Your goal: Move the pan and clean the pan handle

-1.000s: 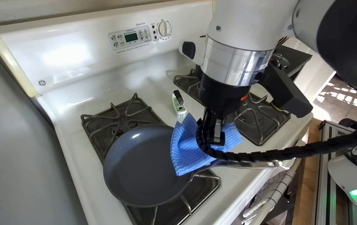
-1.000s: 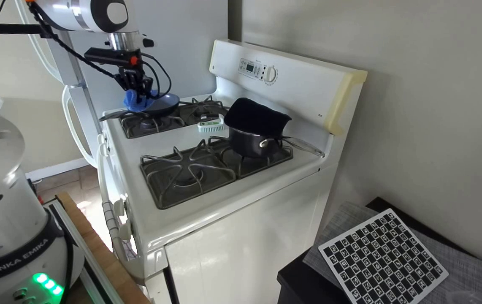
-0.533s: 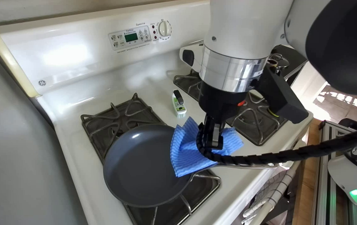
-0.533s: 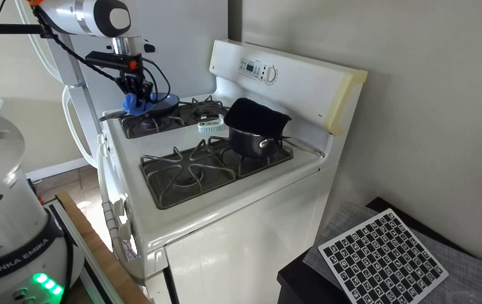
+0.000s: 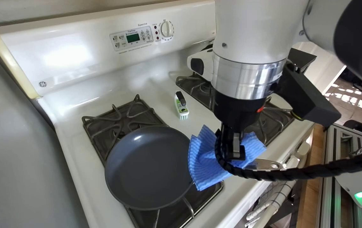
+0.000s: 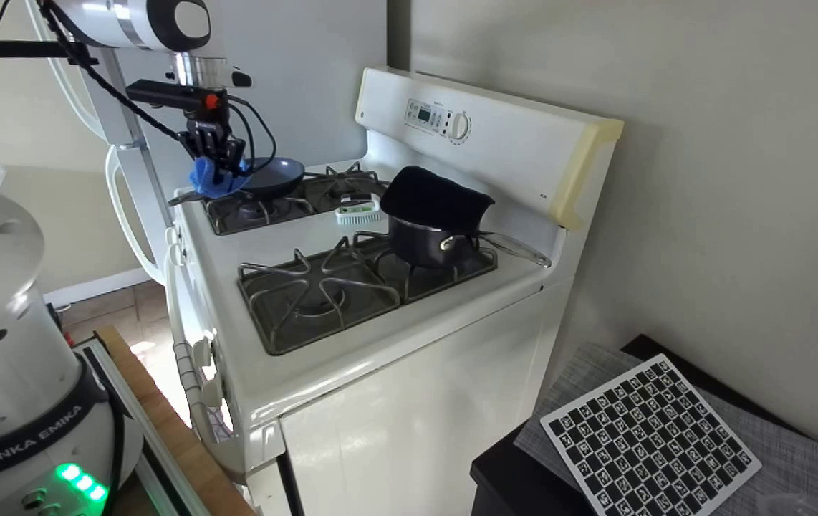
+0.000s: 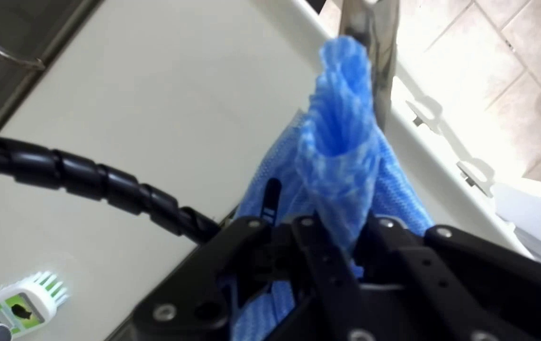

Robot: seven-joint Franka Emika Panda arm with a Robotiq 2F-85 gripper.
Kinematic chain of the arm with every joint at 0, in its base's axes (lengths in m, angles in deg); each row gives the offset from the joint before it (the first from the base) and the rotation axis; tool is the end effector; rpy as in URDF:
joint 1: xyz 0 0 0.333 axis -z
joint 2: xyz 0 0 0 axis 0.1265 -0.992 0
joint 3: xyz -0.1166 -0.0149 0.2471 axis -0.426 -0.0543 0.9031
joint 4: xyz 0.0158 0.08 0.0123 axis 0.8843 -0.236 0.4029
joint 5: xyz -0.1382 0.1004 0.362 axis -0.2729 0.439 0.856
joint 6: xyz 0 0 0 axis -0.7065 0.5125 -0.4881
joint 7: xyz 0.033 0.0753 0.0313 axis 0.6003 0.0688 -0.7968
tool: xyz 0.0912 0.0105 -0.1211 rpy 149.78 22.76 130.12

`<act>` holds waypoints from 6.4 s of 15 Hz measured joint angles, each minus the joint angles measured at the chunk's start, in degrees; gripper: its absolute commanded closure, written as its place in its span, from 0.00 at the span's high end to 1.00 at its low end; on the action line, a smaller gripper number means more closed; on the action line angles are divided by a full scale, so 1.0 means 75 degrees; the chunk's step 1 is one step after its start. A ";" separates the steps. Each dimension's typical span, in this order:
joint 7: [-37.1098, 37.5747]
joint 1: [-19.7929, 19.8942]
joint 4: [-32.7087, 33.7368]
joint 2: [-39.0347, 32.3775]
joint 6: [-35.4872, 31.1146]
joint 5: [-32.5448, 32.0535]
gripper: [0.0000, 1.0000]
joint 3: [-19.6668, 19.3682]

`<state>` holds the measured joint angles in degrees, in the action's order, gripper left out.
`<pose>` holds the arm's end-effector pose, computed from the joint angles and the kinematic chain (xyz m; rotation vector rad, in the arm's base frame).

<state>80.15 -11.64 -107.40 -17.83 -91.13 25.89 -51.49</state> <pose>0.3784 0.2917 0.2675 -3.0214 -0.7758 0.1189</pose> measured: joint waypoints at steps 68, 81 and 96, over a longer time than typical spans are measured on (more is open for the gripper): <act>0.1620 0.0617 0.0427 0.1652 0.2404 -0.0831 0.00 -0.0059; 0.3204 0.1847 -0.1750 0.1248 -0.1501 -0.1750 0.00 -0.0320; 0.3487 0.1937 -0.1753 -0.0536 -0.3899 -0.1762 0.55 -0.0425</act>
<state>106.31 2.88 -120.55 -21.85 -120.37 12.68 -54.67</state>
